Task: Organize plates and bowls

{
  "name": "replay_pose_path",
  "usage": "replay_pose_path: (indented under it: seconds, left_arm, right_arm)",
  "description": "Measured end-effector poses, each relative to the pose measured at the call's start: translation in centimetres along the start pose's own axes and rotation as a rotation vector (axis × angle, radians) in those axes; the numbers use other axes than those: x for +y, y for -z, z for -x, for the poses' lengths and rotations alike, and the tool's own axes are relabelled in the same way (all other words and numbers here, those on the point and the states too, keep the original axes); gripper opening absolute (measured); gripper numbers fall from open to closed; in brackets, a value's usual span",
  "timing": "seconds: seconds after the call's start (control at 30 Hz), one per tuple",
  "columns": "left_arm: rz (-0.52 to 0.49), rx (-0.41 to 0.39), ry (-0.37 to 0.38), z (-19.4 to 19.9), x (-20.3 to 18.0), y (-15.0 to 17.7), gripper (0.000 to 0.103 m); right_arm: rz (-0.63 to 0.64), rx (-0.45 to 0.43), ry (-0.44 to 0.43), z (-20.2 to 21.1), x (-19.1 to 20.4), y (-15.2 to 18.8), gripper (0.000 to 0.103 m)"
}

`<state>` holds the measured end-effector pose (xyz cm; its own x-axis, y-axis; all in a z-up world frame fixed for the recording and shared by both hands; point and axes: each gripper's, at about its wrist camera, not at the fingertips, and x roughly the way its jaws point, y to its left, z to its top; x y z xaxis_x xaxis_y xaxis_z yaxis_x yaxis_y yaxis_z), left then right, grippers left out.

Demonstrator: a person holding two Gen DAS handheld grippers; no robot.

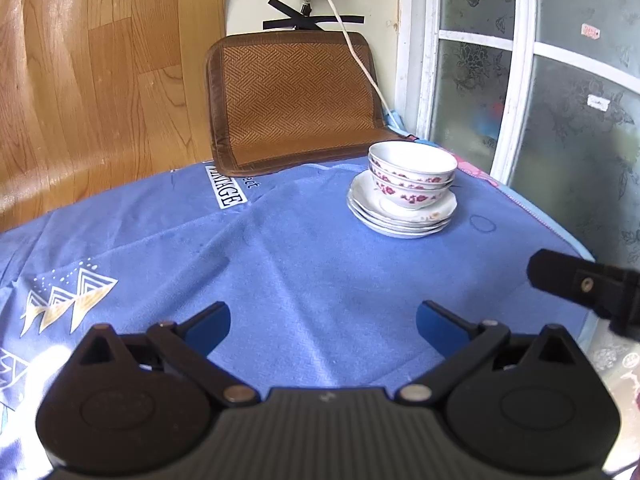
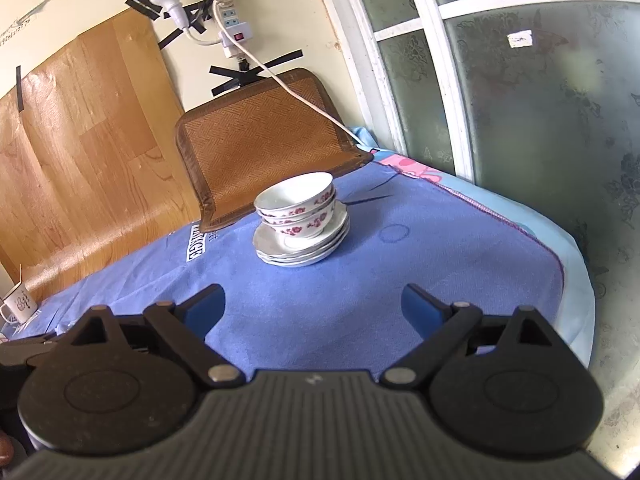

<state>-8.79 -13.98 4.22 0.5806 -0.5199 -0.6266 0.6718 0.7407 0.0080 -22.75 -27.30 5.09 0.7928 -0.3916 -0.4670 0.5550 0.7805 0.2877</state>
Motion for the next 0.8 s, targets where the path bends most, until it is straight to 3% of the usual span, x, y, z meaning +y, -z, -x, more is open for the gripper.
replay_pose_path:
  seconds: [0.8]
  left_arm:
    - [-0.061, 0.062, 0.003, -2.0, -1.6, 0.4, 0.103]
  right_arm:
    - [-0.067, 0.036, 0.013, -1.2, -1.8, 0.3, 0.097]
